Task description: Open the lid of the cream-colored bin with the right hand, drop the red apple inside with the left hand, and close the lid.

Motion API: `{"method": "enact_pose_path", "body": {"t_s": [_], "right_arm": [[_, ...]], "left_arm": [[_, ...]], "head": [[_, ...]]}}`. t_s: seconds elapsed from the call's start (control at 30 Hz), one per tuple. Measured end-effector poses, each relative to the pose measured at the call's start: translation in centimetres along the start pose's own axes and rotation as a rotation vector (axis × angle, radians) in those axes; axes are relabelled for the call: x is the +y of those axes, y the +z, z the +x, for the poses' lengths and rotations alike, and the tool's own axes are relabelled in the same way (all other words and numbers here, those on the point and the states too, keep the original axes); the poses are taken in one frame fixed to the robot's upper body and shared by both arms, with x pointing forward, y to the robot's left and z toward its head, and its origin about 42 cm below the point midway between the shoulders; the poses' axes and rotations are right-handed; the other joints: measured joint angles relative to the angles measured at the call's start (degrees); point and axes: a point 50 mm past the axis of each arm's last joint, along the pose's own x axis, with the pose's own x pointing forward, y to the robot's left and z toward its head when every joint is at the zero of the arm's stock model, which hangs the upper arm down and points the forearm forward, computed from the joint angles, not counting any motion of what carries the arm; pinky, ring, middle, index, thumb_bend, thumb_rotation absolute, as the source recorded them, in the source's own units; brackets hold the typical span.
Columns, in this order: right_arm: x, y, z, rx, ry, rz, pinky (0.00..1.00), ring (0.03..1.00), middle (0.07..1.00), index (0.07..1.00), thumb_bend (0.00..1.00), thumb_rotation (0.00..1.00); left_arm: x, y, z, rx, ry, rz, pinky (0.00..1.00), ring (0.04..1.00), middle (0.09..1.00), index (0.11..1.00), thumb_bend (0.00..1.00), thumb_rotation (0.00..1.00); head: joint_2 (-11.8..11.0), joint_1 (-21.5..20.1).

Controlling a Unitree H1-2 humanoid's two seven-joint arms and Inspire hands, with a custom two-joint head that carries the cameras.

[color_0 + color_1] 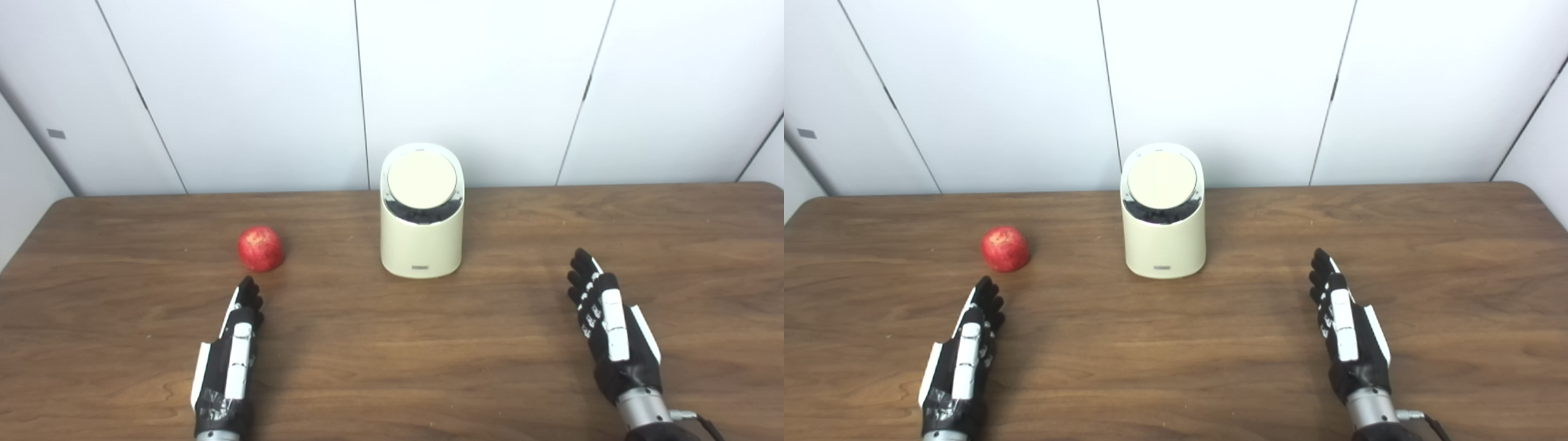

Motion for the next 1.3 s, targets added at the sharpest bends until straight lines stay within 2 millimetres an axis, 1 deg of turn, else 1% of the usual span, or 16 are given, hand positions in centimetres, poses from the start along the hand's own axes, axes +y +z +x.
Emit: {"method": "enact_pose_path", "body": {"t_s": [0.57, 0.67, 0.7, 0.73, 0.77, 0.8, 0.87, 0.93, 0.97, 1.0, 1.03, 1.1, 1.13, 1.17, 1.23, 1.3], "right_arm": [[0.1, 0.0, 0.0, 0.000, 0.000, -0.006, 1.00, 0.983, 0.973, 0.949, 0.50, 1.00], [0.1, 0.0, 0.0, 0.000, 0.000, -0.007, 1.00, 0.976, 0.968, 0.946, 0.49, 1.00], [0.1, 0.0, 0.0, 0.000, 0.000, -0.009, 1.00, 0.974, 0.968, 0.946, 0.50, 1.00], [0.1, 0.0, 0.0, 0.000, 0.000, -0.011, 1.00, 0.973, 0.968, 0.946, 0.50, 1.00], [0.1, 0.0, 0.0, -0.001, 0.000, -0.016, 1.00, 0.972, 0.968, 0.947, 0.51, 0.99], [0.1, 0.0, 0.0, -0.002, 0.000, -0.021, 1.00, 0.969, 0.969, 0.948, 0.51, 0.97], [0.1, 0.0, 0.0, -0.004, 0.001, -0.034, 1.00, 0.963, 0.972, 0.955, 0.53, 0.89], [0.0, 0.0, -0.1, -0.006, 0.002, -0.052, 0.99, 0.959, 0.971, 0.955, 0.53, 0.85], [-0.1, 0.0, -0.1, -0.006, 0.001, -0.056, 0.98, 0.961, 0.973, 0.956, 0.53, 0.81], [-0.1, 0.0, -0.1, -0.006, 0.001, -0.057, 0.98, 0.964, 0.975, 0.956, 0.53, 0.77], [-0.2, 0.1, -0.1, -0.006, 0.000, -0.057, 0.99, 0.972, 0.981, 0.962, 0.52, 0.71], [-0.3, 0.1, 0.0, -0.008, -0.002, -0.057, 0.98, 0.973, 0.982, 0.965, 0.54, 0.62], [-0.3, 0.2, 0.0, -0.010, -0.003, -0.058, 0.97, 0.973, 0.982, 0.966, 0.55, 0.59], [-0.3, 0.3, 0.2, -0.014, -0.001, -0.061, 0.96, 0.967, 0.979, 0.966, 0.57, 0.58], [-0.4, 0.8, 0.8, -0.031, 0.004, -0.087, 0.93, 0.952, 0.969, 0.961, 0.57, 0.56], [-0.7, 1.6, 1.8, -0.056, 0.014, -0.115, 0.94, 0.964, 0.976, 0.965, 0.60, 0.56]], "left_arm": [[0.0, 0.0, 0.0, 0.000, 0.000, -0.001, 1.00, 0.990, 0.989, 0.999, 0.48, 0.89], [0.0, 0.0, 0.0, 0.000, -0.001, 0.000, 1.00, 0.991, 0.993, 1.000, 0.47, 0.91], [0.0, 0.0, 0.0, 0.000, -0.002, 0.000, 1.00, 0.992, 0.995, 1.000, 0.47, 0.91], [0.0, 0.0, 0.0, 0.000, -0.003, 0.000, 1.00, 0.993, 0.996, 1.000, 0.47, 0.91], [0.0, 0.0, 0.0, 0.000, -0.003, 0.000, 1.00, 0.994, 0.998, 1.000, 0.47, 0.92], [-0.1, 0.0, 0.0, 0.000, -0.004, 0.000, 1.00, 0.996, 0.999, 1.000, 0.46, 0.92], [-0.1, 0.0, -0.1, 0.001, -0.006, 0.001, 1.00, 0.997, 1.000, 1.000, 0.44, 0.92], [-0.2, 0.0, -0.1, 0.001, -0.008, 0.003, 1.00, 0.995, 0.999, 1.000, 0.44, 0.91], [-0.3, 0.0, -0.2, 0.001, -0.009, 0.004, 1.00, 0.991, 0.996, 1.000, 0.43, 0.90], [-0.3, 0.0, -0.3, 0.002, -0.009, 0.006, 1.00, 0.989, 0.995, 1.000, 0.43, 0.89], [-0.4, 0.0, -0.3, 0.002, -0.008, 0.007, 1.00, 0.990, 0.993, 1.000, 0.43, 0.88], [-0.6, 0.0, -0.5, 0.002, -0.006, 0.004, 1.00, 0.994, 0.993, 0.998, 0.42, 0.86], [-0.7, 0.0, -0.6, 0.003, -0.006, 0.002, 1.00, 0.994, 0.992, 0.997, 0.41, 0.85], [-0.7, 0.0, -0.7, 0.003, -0.004, 0.001, 1.00, 0.994, 0.993, 0.999, 0.40, 0.83], [-0.7, 0.0, -0.8, 0.005, -0.001, -0.001, 1.00, 0.992, 0.993, 0.999, 0.39, 0.82], [-0.8, 0.0, -0.8, 0.005, -0.001, -0.001, 1.00, 0.997, 0.997, 1.000, 0.39, 0.81]], "head": [[0.1, -0.1], [-0.6, -0.1], [-1.5, -0.1], [-1.8, -0.2], [-1.8, -0.2], [-3.0, -0.4], [-3.3, -0.5], [-4.5, -0.5], [-4.7, -0.5], [-6.0, -0.5], [-6.3, -0.5], [-7.4, -0.4], [-7.4, -0.4], [-8.0, -0.3], [-8.4, -0.2], [-9.1, 0.0]]}}
